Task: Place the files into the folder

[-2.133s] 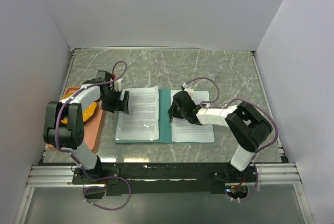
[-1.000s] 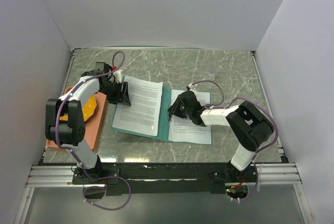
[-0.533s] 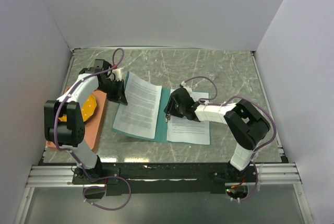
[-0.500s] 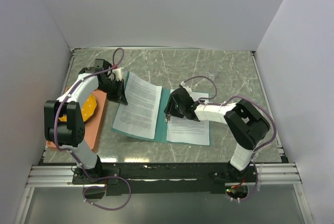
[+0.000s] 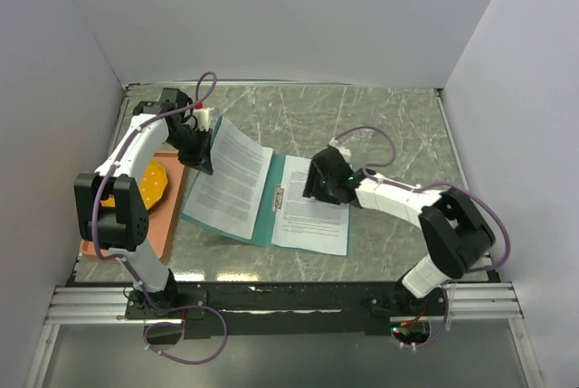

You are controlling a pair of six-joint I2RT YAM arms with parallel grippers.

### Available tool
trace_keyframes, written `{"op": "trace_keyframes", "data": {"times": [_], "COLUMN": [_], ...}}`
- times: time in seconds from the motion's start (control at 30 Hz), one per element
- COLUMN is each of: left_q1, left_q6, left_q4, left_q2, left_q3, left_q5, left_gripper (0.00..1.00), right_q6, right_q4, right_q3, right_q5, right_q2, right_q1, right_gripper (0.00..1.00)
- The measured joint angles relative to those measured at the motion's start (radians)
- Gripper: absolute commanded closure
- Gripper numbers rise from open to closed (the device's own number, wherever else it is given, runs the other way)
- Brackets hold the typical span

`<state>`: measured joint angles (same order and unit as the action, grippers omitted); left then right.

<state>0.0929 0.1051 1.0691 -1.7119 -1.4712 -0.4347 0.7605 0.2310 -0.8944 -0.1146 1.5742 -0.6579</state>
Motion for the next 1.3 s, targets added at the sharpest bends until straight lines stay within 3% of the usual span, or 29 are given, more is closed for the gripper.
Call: {"op": "trace_keyframes", "data": {"times": [0.17,0.4,0.6,0.83,1.03,1.07,1.13,1.2,1.3], "left_q1": [0.0,0.001,0.05,0.21,0.288,0.293,0.302,0.312,0.332], "left_q6": [0.015,0.016,0.011,-0.006,-0.013,-0.012,-0.01,-0.009,0.003], "left_q4": [0.049,0.149,0.224,0.229,0.261,0.267,0.268,0.267,0.27], "left_q2": [0.012,0.02,0.02,0.018,-0.042,-0.061,-0.09,-0.113,-0.134], "left_q3": [-0.032,-0.126,-0.249,-0.244,-0.283,-0.304,-0.343,-0.375,-0.418], "left_q5": [0.073,0.095,0.063,-0.043,-0.14,-0.154,-0.188,-0.22,-0.27], "left_gripper": [0.98,0.96,0.82,0.67,0.42,0.31,0.22,0.05,0.04], "right_q6": [0.03,0.062,0.06,0.056,0.057,0.058,0.062,0.07,0.087], "right_q4": [0.066,0.113,0.067,-0.071,-0.148,-0.159,-0.183,-0.211,-0.246], "right_q3": [0.073,0.143,0.143,0.142,0.142,0.143,0.145,0.151,0.166], "right_q5": [-0.07,-0.106,-0.093,-0.048,-0.018,-0.012,0.006,0.025,0.045], "right_q2": [-0.082,-0.089,-0.075,-0.041,-0.019,-0.016,-0.011,-0.007,-0.007], "right_q1": [0.072,0.078,0.078,0.063,0.054,0.053,0.053,0.051,0.047], "right_gripper": [0.26,0.23,0.22,0.22,0.22,0.22,0.22,0.22,0.22]}}
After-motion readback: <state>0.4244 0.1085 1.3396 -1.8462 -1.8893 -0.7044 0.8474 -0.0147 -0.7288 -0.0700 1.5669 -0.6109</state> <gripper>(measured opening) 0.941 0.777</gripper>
